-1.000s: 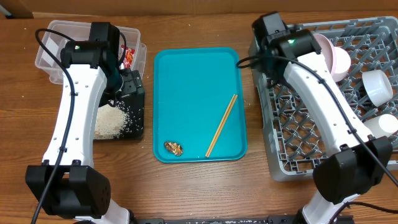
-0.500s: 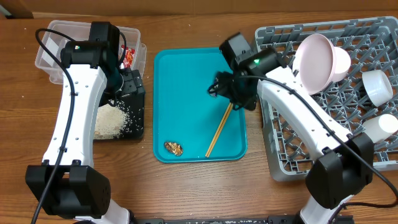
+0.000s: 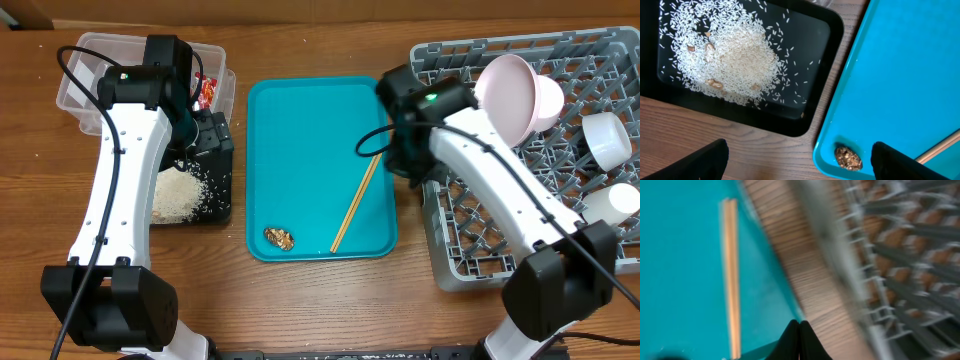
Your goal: Sort waste into correct bins and load items into the dishwasher
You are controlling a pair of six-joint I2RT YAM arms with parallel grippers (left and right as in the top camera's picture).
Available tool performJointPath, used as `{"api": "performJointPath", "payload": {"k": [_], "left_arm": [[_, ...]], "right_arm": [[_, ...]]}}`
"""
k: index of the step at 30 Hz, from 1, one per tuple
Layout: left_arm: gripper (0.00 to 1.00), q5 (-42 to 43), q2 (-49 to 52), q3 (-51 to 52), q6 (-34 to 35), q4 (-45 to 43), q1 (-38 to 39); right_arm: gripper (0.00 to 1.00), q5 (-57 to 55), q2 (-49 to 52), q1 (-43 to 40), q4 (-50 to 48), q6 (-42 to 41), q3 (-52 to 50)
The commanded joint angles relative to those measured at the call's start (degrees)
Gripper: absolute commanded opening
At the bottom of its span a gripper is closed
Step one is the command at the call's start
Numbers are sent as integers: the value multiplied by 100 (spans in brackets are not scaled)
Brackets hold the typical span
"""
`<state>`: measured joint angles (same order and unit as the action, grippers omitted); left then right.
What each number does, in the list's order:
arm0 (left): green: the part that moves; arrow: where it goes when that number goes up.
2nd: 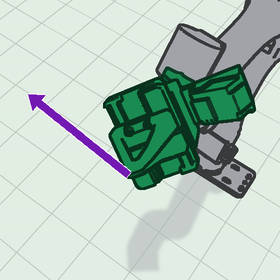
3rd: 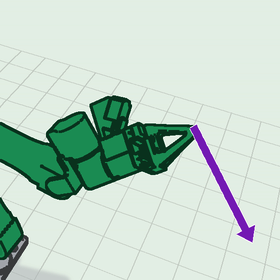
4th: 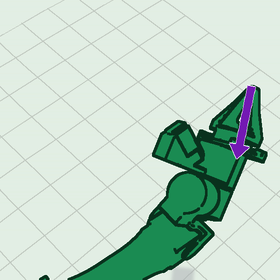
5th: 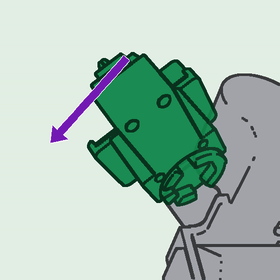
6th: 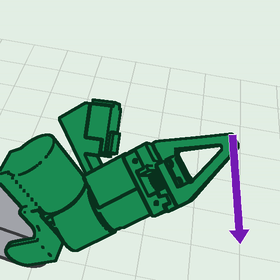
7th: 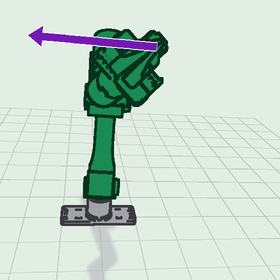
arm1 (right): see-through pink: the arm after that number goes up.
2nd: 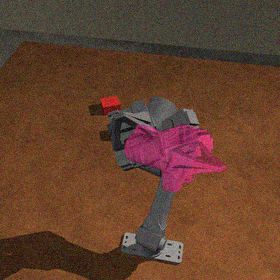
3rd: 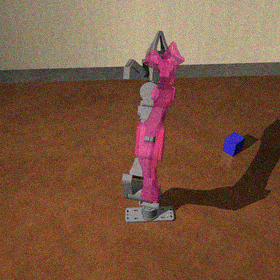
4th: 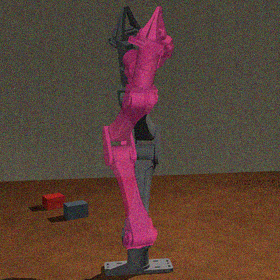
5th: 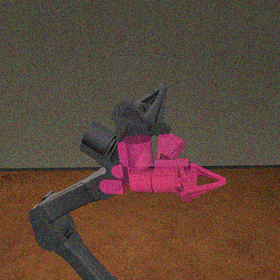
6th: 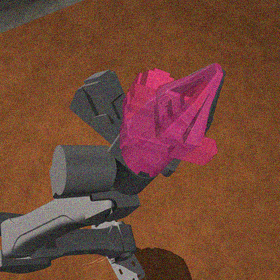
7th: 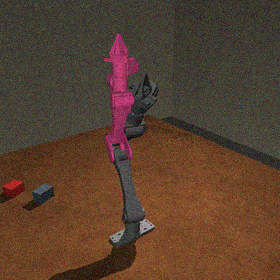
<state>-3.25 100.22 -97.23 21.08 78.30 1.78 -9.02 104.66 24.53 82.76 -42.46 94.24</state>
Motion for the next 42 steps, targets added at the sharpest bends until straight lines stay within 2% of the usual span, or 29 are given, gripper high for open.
{"api": "performJointPath", "payload": {"k": [1,8,18,21,28,42], "left_arm": [[93,26,-92,-107,76,13,11],[93,31,-92,-107,81,9,11],[92,28,-92,-107,79,9,11],[93,31,-92,-107,79,7,11],[93,28,-92,-107,79,9,11],[93,28,-92,-107,79,7,11]], "right_arm": [[4,-651,-201,-531,463,-400,83],[4,-378,-201,-887,693,-103,-402],[4,57,-201,-885,138,-101,-1600],[4,282,-201,-885,127,-44,-1617],[4,1270,-201,-885,-168,673,-1617],[4,1318,-201,-885,-210,671,-1617]]}}
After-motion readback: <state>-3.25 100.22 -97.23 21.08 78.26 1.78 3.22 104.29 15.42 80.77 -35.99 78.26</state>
